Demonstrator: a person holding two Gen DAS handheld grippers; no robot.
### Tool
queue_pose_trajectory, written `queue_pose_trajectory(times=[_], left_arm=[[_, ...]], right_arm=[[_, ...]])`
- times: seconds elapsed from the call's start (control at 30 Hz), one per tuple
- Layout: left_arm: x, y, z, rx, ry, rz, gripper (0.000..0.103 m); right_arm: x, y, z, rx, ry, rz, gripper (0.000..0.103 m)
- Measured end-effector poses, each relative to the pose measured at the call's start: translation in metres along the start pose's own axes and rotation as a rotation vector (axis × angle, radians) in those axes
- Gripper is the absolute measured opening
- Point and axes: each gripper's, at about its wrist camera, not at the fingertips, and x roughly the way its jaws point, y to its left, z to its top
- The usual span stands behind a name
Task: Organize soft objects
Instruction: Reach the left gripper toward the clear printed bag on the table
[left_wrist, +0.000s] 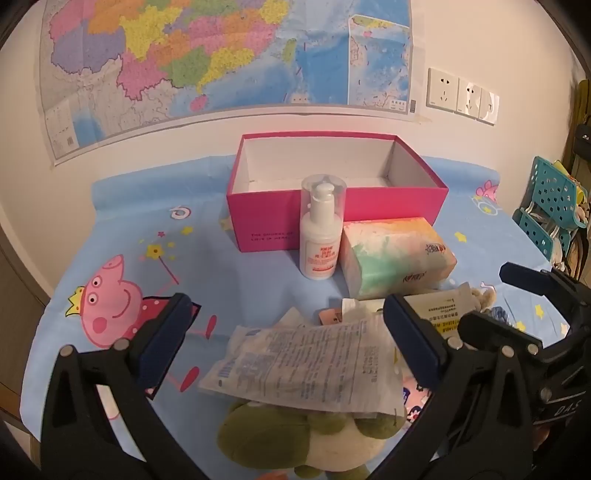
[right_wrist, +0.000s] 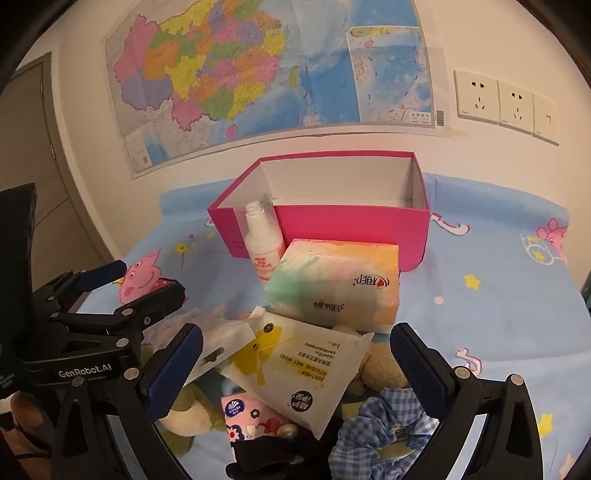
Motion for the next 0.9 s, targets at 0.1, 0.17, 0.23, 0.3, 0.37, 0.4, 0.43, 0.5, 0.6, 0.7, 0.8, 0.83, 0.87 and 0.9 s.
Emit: queue_pose_trajectory(times=[0.1,0.17,0.23,0.3,0.37,0.4,0.43,0.5,0.6,0.7,0.8,0.83,0.87,0.9], left_arm=[[0.000,0.000,0.000,0.000,0.000,-0.001,0.103],[0.002,0.000,-0.002,0.002,0.000,-0.002,0.103],[0.002,0.000,-0.002,0.003,-0.001,-0.004,0.103],[0.002,0.000,-0.003,0.004,0.000,-0.007,0.103],[0.003,-0.001,-0.003,0.004,0.002,-0.006,0.103],[0.003,0.000,-0.003,0.004,0.002,-0.008,0.103],[0.003,0.000,-0.004,0.004,0.003,-0.011,0.103],[0.003,0.000,-0.004,0.005,0.002,-0.011,0.103],[0.004,0.000,-0.005,0.004,0.004,-0.011,0.103],[0.006,0.002,-0.006,0.009,0.009,-0.013,0.103],[0.006,0.009,-0.007,0.007,0.009,-0.022,0.103],[0.006,0.013,-0.007,0.002,0.013,-0.031,0.103],[0.007,0.017,-0.008,-0.003,0.019,-0.038,0.103],[0.008,0.023,-0.009,-0.005,0.022,-0.037,0.103]], right_arm=[[-0.002,0.000,0.000,-0.001,0.002,0.004,0.103],[0.001,0.000,0.000,-0.004,0.003,0.006,0.103],[0.002,0.000,-0.001,-0.001,0.007,0.011,0.103],[0.003,-0.001,-0.001,0.008,0.014,0.018,0.103],[0.004,-0.001,-0.002,0.004,0.013,0.020,0.103],[0.004,-0.001,-0.003,0.007,0.014,0.024,0.103],[0.004,-0.001,-0.003,0.006,0.014,0.028,0.103],[0.005,-0.001,-0.003,-0.001,0.017,0.029,0.103],[0.007,0.000,-0.004,0.005,0.025,0.036,0.103],[0.010,-0.002,-0.006,0.011,0.035,0.049,0.103],[0.016,-0.004,-0.009,-0.005,0.077,0.040,0.102],[0.018,-0.005,-0.009,-0.010,0.095,0.037,0.102],[0.020,-0.006,-0.009,-0.011,0.108,0.037,0.101],[0.022,-0.006,-0.010,-0.009,0.112,0.042,0.101]])
